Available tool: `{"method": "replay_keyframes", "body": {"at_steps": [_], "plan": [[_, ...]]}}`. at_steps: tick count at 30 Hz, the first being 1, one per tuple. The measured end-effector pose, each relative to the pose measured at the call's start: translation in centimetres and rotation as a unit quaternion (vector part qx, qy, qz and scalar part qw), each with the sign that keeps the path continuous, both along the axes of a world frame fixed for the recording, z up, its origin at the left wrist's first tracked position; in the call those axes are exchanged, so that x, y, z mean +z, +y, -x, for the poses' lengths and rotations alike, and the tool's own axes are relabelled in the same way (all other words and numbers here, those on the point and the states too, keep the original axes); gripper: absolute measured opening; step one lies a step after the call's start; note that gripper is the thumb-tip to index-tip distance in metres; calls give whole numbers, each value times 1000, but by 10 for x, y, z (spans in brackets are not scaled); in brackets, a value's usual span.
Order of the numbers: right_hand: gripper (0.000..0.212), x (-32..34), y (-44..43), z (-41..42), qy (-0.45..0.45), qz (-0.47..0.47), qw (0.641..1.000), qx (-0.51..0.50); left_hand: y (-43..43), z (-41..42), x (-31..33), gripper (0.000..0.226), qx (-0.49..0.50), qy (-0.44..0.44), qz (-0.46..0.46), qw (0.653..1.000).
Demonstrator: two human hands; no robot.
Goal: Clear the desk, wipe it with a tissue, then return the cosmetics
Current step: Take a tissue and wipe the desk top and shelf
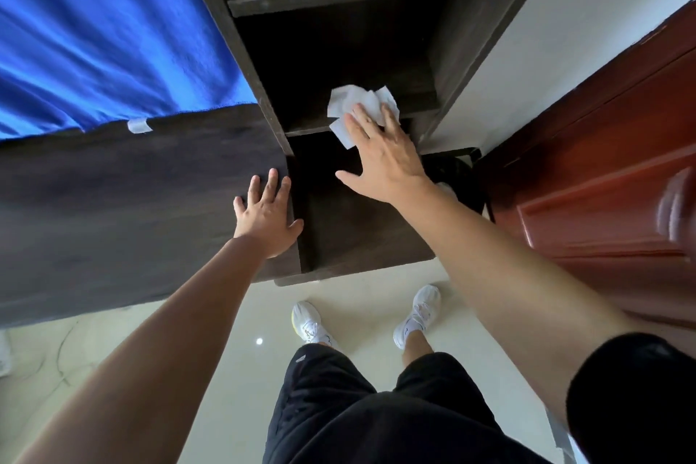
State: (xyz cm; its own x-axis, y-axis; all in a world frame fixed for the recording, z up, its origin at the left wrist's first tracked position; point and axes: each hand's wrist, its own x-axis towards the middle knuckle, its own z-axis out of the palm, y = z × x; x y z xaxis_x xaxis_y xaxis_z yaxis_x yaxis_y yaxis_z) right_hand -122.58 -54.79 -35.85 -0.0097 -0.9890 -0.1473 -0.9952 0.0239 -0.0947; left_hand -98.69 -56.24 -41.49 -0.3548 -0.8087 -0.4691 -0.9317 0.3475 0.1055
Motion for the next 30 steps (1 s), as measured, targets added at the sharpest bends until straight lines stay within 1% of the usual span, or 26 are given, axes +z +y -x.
{"method": "replay_keyframes", "body": {"at_steps": [2, 4, 6, 10, 13, 15, 20, 24, 26, 28, 30], "plan": [[85, 6, 17, 13, -34, 18, 999, -17, 0, 6, 3, 80, -22, -4, -3, 1000], [77, 7, 43, 28, -75, 53, 994, -60, 0, 19, 4, 75, -73, -15, -3, 997], [78, 1, 74, 45, -105, 73, 984, -122, 0, 41, 3, 73, -124, -17, -1, 992], [83, -21, 132, 85, -118, 78, 965, -220, 6, 99, -6, 69, -193, -9, -11, 981], [70, -44, 164, 114, -161, 107, 938, -288, 19, 142, -19, 66, -226, -11, -34, 973], [62, -59, 176, 132, -166, 112, 929, -313, 30, 169, -31, 66, -239, -5, -56, 969], [52, -102, 171, 168, -174, 64, 934, -305, 48, 222, -69, 62, -233, 6, -78, 969], [47, -149, 153, 193, -199, 30, 937, -287, 58, 251, -104, 62, -197, -8, -85, 977], [52, -173, 141, 205, -227, -14, 935, -272, 61, 259, -117, 63, -166, -17, -101, 981], [59, -192, 134, 216, -250, -67, 928, -267, 66, 262, -124, 63, -139, -17, -98, 985], [60, -206, 133, 225, -260, -79, 926, -263, 69, 263, -129, 62, -123, -6, -87, 989]]}}
